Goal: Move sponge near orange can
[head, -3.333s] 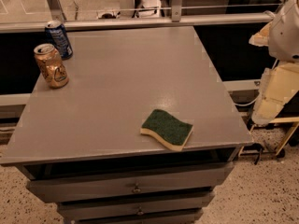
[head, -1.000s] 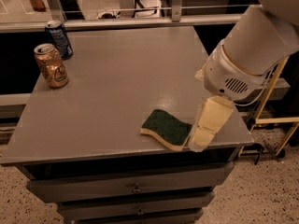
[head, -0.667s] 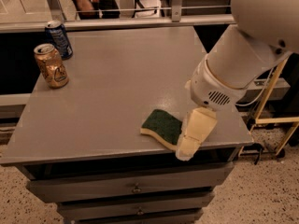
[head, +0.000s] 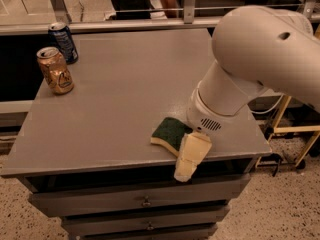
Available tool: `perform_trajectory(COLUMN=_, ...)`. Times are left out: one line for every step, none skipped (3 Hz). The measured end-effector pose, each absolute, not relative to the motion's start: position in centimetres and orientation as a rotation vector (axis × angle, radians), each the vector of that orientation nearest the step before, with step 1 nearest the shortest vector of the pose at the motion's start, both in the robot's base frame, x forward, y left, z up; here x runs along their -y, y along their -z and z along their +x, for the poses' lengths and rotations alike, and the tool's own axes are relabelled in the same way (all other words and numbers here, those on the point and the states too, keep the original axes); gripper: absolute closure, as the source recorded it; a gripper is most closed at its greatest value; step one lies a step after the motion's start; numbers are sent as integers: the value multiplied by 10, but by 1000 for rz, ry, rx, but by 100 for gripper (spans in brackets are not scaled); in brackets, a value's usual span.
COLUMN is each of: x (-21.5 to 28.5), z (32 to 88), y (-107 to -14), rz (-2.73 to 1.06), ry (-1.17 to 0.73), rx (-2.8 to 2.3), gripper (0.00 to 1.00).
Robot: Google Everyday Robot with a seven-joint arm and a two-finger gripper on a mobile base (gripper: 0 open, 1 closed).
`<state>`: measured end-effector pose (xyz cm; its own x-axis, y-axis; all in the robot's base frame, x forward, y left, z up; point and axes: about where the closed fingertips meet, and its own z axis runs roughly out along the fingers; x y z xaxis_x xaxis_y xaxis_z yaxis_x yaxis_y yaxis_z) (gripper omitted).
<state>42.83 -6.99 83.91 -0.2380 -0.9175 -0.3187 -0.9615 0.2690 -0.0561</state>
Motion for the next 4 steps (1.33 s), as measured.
perform_trajectory(x=70, z=429, y=-837, rz=-1726, ry=-209, rx=-2256, gripper=13)
perform_trajectory(x=69, z=428, y=-837, rz=-1727, ry=-206, rx=-2254, gripper=37)
perform_trajectory(x=69, z=428, y=-838, rz=-1729, ry=-204, rx=-2252, gripper=60)
perform_trajectory(x=69, z=427, y=-839, rz=-1730, ry=-201, rx=-2251, gripper=84)
